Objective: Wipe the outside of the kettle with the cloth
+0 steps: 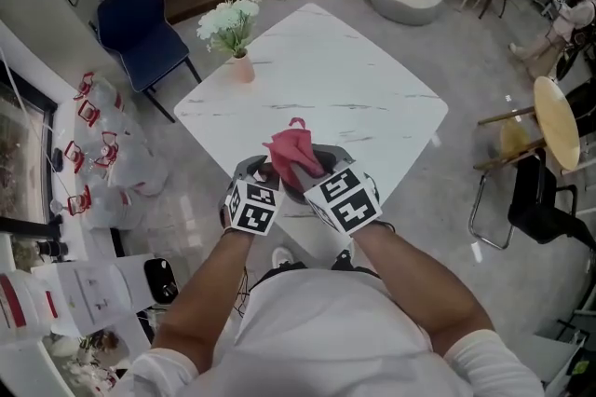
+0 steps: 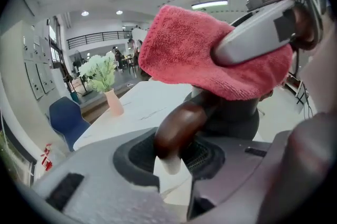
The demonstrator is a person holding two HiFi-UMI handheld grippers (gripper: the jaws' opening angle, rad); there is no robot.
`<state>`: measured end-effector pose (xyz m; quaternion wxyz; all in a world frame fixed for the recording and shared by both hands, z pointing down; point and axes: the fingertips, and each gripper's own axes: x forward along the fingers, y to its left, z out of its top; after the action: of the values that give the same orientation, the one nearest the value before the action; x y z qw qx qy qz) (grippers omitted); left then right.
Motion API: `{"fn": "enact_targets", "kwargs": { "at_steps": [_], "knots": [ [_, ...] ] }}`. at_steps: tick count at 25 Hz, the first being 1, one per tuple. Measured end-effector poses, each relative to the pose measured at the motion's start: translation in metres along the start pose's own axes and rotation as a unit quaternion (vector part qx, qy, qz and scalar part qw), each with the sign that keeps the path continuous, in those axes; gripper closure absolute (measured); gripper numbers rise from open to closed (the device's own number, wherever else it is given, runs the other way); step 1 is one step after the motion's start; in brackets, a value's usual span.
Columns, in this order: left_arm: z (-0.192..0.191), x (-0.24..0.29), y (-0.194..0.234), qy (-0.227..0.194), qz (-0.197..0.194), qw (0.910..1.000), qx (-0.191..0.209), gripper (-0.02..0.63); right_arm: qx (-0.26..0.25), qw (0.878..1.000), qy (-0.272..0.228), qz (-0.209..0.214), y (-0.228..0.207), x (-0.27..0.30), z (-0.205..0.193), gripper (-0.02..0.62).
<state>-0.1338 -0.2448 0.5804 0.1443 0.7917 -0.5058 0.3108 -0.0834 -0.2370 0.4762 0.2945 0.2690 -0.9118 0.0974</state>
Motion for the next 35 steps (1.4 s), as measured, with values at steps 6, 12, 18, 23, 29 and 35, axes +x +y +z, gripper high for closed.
{"fn": "enact_targets", "kwargs": {
  "at_steps": [6, 12, 18, 23, 29, 35],
  "knots": [
    [0.005, -0.005, 0.0, -0.072, -0.043, 0.9964, 0.01, 0.503, -0.034, 0.999, 0.011, -0.014, 0.0, -0.003, 0.001, 0.491],
    [0.012, -0.008, -0.002, -0.101, -0.065, 0.9924, 0.024, 0.5, -0.016, 0.999, 0.006, -0.034, -0.018, -0.015, -0.01, 0.491],
    [0.001, -0.017, 0.012, -0.113, -0.033, 0.9929, 0.018, 0.35, 0.007, 0.999, 0.001, -0.047, -0.031, -0.023, -0.019, 0.492],
    [-0.005, -0.023, 0.006, -0.112, -0.079, 0.9894, 0.048, 0.394, 0.027, 0.999, -0.003, -0.037, -0.034, -0.027, -0.023, 0.494],
    [0.009, -0.024, -0.005, -0.095, -0.15, 0.9768, 0.12, 0.422, 0.073, 0.996, 0.004, -0.049, -0.054, -0.041, -0.037, 0.494],
    [0.004, -0.018, -0.023, -0.043, -0.229, 0.9515, 0.201, 0.471, 0.127, 0.989, -0.037, -0.059, -0.075, -0.078, -0.048, 0.491]
  ]
}}
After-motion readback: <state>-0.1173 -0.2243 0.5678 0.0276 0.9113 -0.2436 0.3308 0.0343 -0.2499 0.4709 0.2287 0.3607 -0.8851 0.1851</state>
